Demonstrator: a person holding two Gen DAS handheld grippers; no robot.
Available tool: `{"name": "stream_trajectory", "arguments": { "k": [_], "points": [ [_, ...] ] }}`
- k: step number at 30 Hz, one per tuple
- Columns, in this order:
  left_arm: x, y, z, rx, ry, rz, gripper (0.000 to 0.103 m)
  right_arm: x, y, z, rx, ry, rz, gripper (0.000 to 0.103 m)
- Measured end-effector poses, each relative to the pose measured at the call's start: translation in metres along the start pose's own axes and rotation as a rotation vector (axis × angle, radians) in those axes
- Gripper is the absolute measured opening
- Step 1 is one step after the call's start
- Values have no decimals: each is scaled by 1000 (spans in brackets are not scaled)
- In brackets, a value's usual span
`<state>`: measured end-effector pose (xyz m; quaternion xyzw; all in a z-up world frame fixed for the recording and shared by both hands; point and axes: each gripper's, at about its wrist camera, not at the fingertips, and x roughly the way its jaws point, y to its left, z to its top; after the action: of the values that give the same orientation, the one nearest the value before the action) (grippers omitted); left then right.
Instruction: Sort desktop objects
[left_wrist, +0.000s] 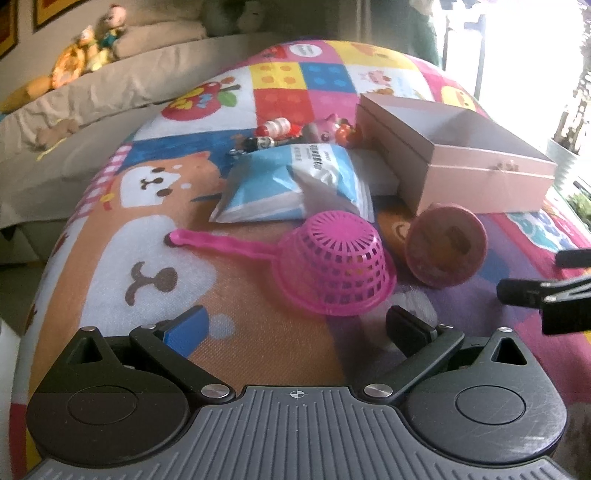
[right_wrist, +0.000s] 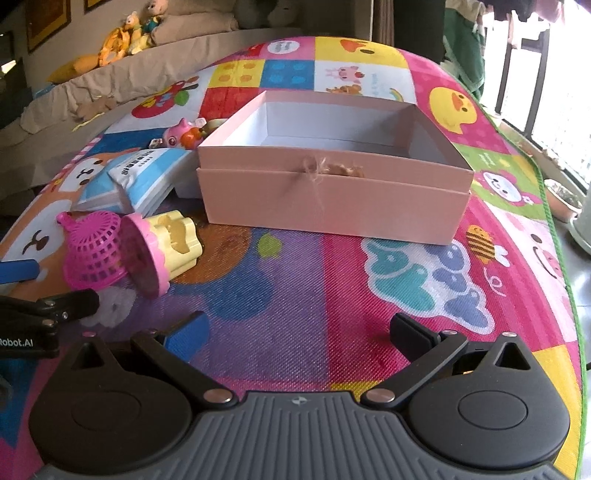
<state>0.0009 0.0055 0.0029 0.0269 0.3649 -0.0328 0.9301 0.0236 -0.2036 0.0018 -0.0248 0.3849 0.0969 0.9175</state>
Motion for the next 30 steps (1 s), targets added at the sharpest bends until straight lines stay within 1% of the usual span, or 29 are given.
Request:
{"name": "stream_trajectory", "arguments": {
  "k": [1, 3, 4, 6, 8, 11, 12, 13, 16, 18, 20, 23, 24, 25, 27, 29, 30],
  "points": [
    [0, 1, 0, 9, 2, -11, 103, -2, -1, 0, -2, 1, 20, 103],
    [-4, 4, -2, 15, 6, -24, 103, -8, -5, 1, 15, -3, 93, 103],
    [-6, 5, -3, 12, 7, -25, 103, -12, -7, 2, 25, -14, 125, 103],
    [-13, 10, -4, 1, -3, -18, 103, -22, -5, 7, 17, -63, 156, 103],
    [-24, 17, -3, -18, -53, 8, 103, -30, 1, 13, -18, -119, 176, 103],
    [-37, 28, 3, -37, -112, 29, 103, -31, 15, 25, -83, -166, 203, 102],
    [-39, 31, 5, -45, -124, 28, 103, -30, 21, 28, -113, -179, 204, 96],
    [-41, 33, 7, -52, -129, 28, 103, -28, 29, 29, -155, -194, 196, 90],
    [-42, 43, 12, -87, -131, 51, 103, -23, 59, 26, -295, -231, 156, 81],
    [-43, 49, 13, -119, -129, 65, 103, -20, 77, 19, -380, -237, 128, 78],
    [-43, 54, 13, -150, -128, 72, 103, -17, 96, 6, -475, -258, 68, 78],
    [-41, 59, 12, -177, -120, 76, 103, -7, 114, -3, -550, -271, -13, 78],
    [-40, 58, 12, -180, -115, 78, 103, -5, 117, -3, -554, -263, -27, 74],
    [-39, 58, 12, -178, -110, 81, 103, -1, 118, -2, -549, -249, -41, 66],
    [-36, 52, 13, -158, -88, 94, 103, 3, 112, 7, -501, -220, -49, 59],
    [-33, 43, 12, -126, -65, 123, 103, 0, 96, 17, -407, -185, -9, 58],
    [-32, 37, 11, -104, -60, 129, 103, -1, 86, 22, -354, -163, 21, 54]
  ]
}}
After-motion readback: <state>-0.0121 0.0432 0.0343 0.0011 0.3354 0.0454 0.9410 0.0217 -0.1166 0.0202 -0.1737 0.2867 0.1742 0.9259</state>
